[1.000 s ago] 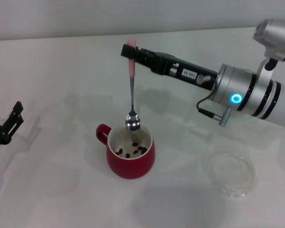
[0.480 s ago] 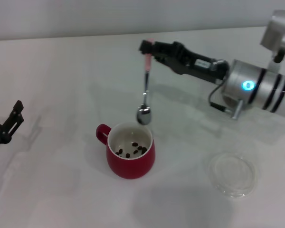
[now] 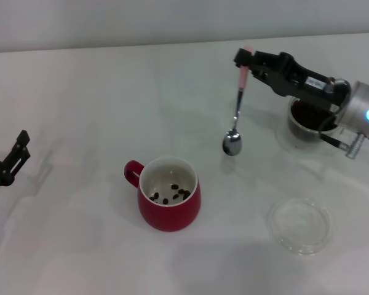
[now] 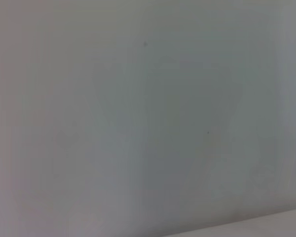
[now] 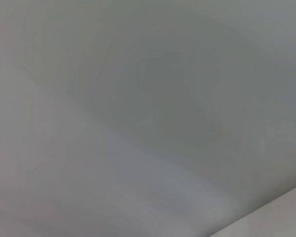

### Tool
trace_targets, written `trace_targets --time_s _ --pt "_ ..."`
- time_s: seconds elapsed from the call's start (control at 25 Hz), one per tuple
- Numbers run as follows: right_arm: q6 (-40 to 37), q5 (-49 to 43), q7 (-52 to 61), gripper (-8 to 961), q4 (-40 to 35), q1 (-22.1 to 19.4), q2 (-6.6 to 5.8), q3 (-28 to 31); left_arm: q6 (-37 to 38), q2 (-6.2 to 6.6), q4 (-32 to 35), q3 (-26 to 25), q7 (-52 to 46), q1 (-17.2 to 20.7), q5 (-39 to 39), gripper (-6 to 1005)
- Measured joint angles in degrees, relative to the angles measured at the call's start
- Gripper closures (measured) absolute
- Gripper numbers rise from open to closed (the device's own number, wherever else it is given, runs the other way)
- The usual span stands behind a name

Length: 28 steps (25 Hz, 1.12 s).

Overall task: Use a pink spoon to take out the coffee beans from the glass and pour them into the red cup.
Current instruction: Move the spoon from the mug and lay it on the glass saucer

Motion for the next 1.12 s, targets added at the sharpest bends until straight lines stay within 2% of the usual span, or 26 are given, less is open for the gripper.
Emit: trace_targets --time_s 0.6,0.8,1.12 --pt "4.7 0.1 -3.9 803 -7.7 -9.1 -0.22 0.1 1.7 -0.03 0.1 -0.1 0.0 0.0 -0.1 237" --pt "5.3 0.0 -6.4 803 -8.6 -11.3 -0.51 0.1 2.2 -0.09 0.1 -0.1 0.0 -0.1 -0.1 237" --pt "10.7 0.0 -11.8 804 -10.5 -14.7 -0.91 0.5 2.0 -0.09 -0.2 0.1 0.0 -0.5 -0.1 238"
